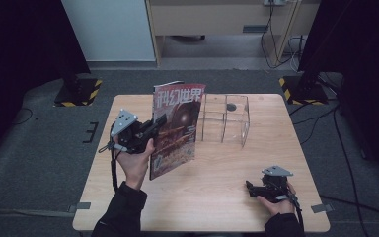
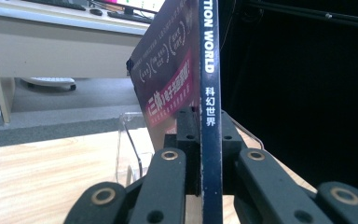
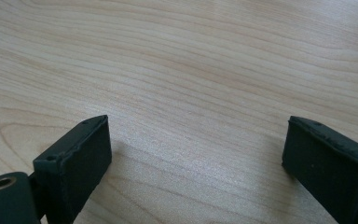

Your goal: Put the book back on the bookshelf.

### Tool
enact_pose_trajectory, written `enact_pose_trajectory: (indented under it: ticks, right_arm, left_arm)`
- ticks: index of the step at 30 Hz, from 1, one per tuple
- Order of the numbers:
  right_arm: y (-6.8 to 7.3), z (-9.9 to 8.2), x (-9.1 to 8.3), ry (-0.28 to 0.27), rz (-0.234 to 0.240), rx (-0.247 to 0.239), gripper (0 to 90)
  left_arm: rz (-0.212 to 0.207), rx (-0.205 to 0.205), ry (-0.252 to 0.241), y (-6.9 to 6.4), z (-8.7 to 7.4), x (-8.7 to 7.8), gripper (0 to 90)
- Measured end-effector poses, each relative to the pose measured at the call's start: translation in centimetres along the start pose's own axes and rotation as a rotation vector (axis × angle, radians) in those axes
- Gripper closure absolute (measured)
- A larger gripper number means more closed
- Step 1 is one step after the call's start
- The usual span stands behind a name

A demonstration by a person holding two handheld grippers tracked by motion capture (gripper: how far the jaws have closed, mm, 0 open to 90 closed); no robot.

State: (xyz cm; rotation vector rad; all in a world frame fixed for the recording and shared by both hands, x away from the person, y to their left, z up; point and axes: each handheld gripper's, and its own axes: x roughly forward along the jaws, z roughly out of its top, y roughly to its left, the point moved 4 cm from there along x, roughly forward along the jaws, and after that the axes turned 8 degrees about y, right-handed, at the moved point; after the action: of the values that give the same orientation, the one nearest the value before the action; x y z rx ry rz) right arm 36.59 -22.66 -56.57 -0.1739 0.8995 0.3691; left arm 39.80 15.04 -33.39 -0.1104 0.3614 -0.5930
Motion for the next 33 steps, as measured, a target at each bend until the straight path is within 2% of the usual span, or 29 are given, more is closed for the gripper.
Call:
enact_pose_trajectory:
  ticks: [13, 22, 27, 33]
  right_arm:
    - [0.0, 0.0, 0.0, -0.001, -0.001, -0.002, 8.2]
    - [0.0, 0.0, 0.0, -0.002, -0.003, -0.002, 8.2]
    - [0.0, 0.0, 0.0, -0.001, -0.002, -0.003, 8.2]
    - [0.0, 0.0, 0.0, -0.001, -0.002, -0.003, 8.2]
  left_arm:
    - [0.027, 0.025, -0.004, -0.3, 2.6, 3.1, 83.8]
    - [0.069, 0.024, -0.047, 0.4, 4.6, 4.7, 83.7]
    - [0.087, 0.015, -0.067, 0.9, 4.9, 5.7, 83.7]
    - [0.124, 0.009, -0.061, 1.7, 4.8, 7.3, 83.7]
